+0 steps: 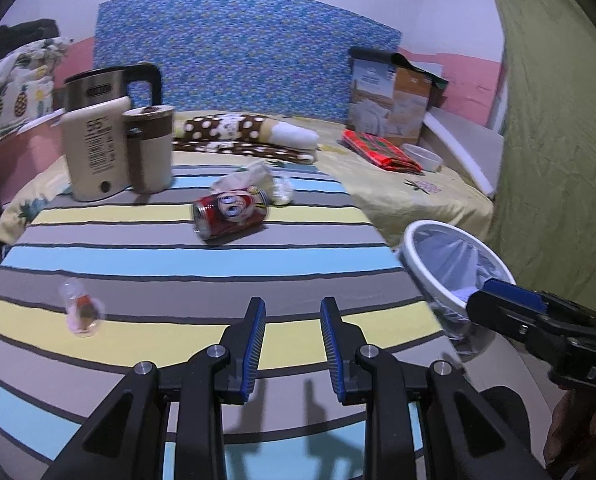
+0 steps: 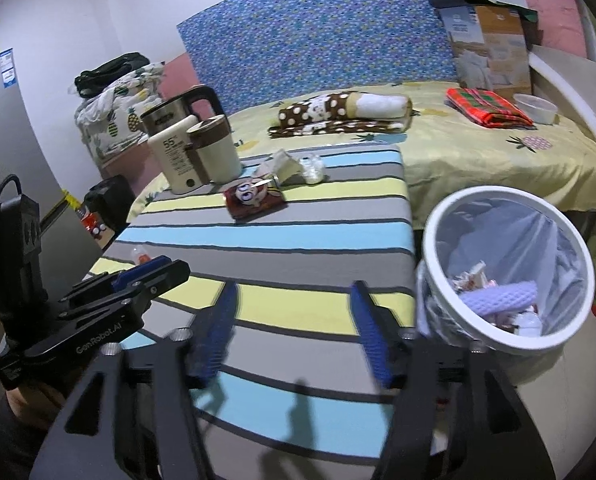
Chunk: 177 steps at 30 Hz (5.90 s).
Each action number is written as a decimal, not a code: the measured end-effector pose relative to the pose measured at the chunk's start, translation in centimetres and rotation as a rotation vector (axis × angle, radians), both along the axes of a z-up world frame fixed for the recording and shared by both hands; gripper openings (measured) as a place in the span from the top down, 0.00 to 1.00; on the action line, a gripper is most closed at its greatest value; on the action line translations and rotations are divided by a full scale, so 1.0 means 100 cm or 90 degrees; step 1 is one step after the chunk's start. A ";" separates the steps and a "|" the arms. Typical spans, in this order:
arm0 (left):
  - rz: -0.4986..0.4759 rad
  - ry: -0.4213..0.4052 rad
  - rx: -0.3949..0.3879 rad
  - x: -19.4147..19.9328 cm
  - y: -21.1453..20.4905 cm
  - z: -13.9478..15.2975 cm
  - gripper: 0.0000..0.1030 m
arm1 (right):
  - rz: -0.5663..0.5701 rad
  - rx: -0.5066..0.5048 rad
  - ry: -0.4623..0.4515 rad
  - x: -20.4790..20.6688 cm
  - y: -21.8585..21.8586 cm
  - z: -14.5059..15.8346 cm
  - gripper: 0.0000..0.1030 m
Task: Collect trash
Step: 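Withdraw from the bin and grasp the clear plastic cup with the left tool, then grasp the red cartoon can with the right tool while the left tool holds the cup, then carry the red can and clear cup over the white trash bin, then open both tools to drop the can and cup into the bin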
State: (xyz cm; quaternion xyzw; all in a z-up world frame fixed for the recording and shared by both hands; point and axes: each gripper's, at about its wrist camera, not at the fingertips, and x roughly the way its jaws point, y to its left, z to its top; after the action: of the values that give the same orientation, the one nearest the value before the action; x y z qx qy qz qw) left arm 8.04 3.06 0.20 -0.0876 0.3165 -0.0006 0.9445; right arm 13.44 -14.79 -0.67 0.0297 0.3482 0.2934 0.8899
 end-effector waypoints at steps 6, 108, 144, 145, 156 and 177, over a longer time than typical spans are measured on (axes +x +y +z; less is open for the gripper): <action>0.055 0.004 0.009 -0.003 0.034 -0.003 0.73 | 0.015 -0.007 -0.001 0.004 0.018 -0.001 0.36; 0.098 0.045 -0.061 0.061 0.136 -0.046 0.68 | -0.076 -0.064 0.052 0.094 0.093 -0.036 0.47; -0.131 0.018 -0.011 0.056 -0.062 0.007 0.68 | -0.165 -0.017 0.005 0.031 -0.063 -0.008 0.47; -0.139 0.016 -0.011 0.058 -0.068 0.007 0.68 | -0.174 -0.017 0.006 0.031 -0.069 -0.008 0.47; -0.232 0.004 -0.011 0.087 -0.139 0.010 0.68 | -0.256 -0.018 0.015 0.035 -0.118 -0.015 0.47; -0.303 0.044 -0.022 0.145 -0.200 -0.024 0.68 | -0.308 -0.058 0.059 0.048 -0.156 -0.035 0.47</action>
State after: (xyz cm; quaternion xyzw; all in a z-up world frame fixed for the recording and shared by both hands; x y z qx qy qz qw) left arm 22.50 -16.98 -2.24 -0.0265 0.3604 -0.2252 0.9048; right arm 18.24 -30.43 -4.18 0.0853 0.3840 0.0537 0.9178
